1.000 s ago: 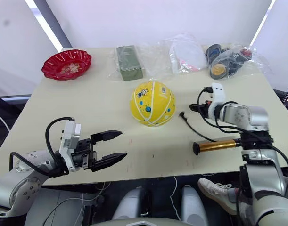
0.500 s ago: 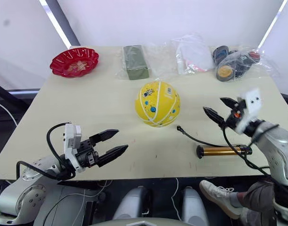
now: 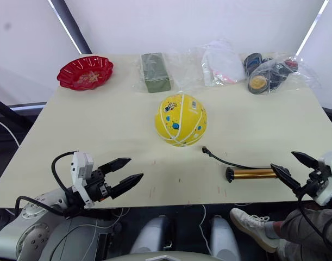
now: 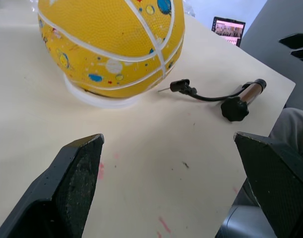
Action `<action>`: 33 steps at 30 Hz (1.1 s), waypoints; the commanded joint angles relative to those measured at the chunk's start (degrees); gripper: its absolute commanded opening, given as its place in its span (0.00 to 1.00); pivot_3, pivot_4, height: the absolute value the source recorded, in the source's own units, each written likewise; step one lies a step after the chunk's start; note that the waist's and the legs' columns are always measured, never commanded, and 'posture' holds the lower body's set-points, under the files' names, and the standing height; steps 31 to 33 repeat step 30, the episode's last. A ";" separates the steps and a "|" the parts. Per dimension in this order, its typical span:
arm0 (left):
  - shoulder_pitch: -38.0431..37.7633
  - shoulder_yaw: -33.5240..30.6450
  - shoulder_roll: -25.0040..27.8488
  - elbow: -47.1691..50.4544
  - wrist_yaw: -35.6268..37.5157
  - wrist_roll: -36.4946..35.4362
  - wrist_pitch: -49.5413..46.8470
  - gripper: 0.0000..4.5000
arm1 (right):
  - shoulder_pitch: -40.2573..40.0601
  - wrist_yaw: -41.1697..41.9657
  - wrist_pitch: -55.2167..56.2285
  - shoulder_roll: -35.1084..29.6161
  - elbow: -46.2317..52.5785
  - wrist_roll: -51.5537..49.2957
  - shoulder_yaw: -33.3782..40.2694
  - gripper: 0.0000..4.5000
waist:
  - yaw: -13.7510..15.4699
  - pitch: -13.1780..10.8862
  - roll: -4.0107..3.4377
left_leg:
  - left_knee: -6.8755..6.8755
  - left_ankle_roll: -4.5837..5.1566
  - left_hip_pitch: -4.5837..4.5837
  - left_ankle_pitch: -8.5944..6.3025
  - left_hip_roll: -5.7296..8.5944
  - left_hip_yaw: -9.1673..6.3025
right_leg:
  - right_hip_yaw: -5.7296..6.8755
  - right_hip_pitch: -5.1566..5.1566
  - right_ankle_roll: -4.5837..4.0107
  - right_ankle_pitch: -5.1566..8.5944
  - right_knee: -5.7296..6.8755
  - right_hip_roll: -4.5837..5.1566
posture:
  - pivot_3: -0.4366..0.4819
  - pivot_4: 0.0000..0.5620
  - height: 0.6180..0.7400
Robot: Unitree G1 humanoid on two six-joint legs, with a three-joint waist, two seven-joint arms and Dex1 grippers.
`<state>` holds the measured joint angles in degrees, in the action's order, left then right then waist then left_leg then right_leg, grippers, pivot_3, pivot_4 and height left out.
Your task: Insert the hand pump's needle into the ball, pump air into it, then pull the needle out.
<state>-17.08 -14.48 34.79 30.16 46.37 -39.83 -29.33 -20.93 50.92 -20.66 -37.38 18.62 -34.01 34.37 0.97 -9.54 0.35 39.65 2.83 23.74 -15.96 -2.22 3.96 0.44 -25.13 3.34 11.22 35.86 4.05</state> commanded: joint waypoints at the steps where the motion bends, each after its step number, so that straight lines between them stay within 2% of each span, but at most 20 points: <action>1: -1.76 -2.11 0.84 0.47 1.51 -0.06 1.78 1.00 | -1.42 2.79 3.91 -1.26 -1.43 0.83 2.24 0.99 | 0.00 0.00 0.00 | 0.00 0.00 0.00 0.00 -0.01 -0.01 | 0.00 0.00 0.00 0.01 0.00 0.00 | 0.48 0.27 1.00; 6: -3.84 -4.62 1.15 -0.27 1.97 -0.66 2.13 1.00 | -4.18 6.96 8.27 -2.85 -6.42 2.80 3.45 0.99 | 0.45 0.01 -0.02 | 0.00 0.00 0.01 0.00 0.00 0.01 | 0.00 0.00 -0.04 0.02 0.00 0.01 | 0.48 0.27 1.00; 14: -6.00 -7.80 -3.13 -0.54 -2.51 -1.93 2.28 1.00 | -4.78 10.23 11.74 -6.38 -13.77 3.95 5.96 0.99 | 1.02 0.03 -0.03 | 0.00 0.00 -0.01 0.00 0.01 0.03 | 0.01 0.01 -0.06 0.04 0.01 0.00 | 0.48 0.27 1.00; 22: -9.66 -6.92 -5.74 -0.23 -2.59 -0.40 5.13 1.00 | -3.22 16.37 16.98 -11.22 -23.55 6.01 6.05 0.99 | 1.39 0.09 -0.11 | 0.01 0.00 0.00 0.00 0.06 0.03 | -0.01 0.02 -0.09 0.04 0.01 -0.02 | 0.48 0.27 1.00; 33: -11.19 -6.62 -6.45 0.56 -2.83 -0.96 6.33 1.00 | -1.14 19.60 20.48 -13.18 -28.57 7.73 4.61 0.99 | 1.38 0.11 -0.13 | 0.02 0.00 0.00 0.00 0.06 0.04 | -0.02 0.03 -0.09 0.04 0.01 -0.03 | 0.48 0.27 1.00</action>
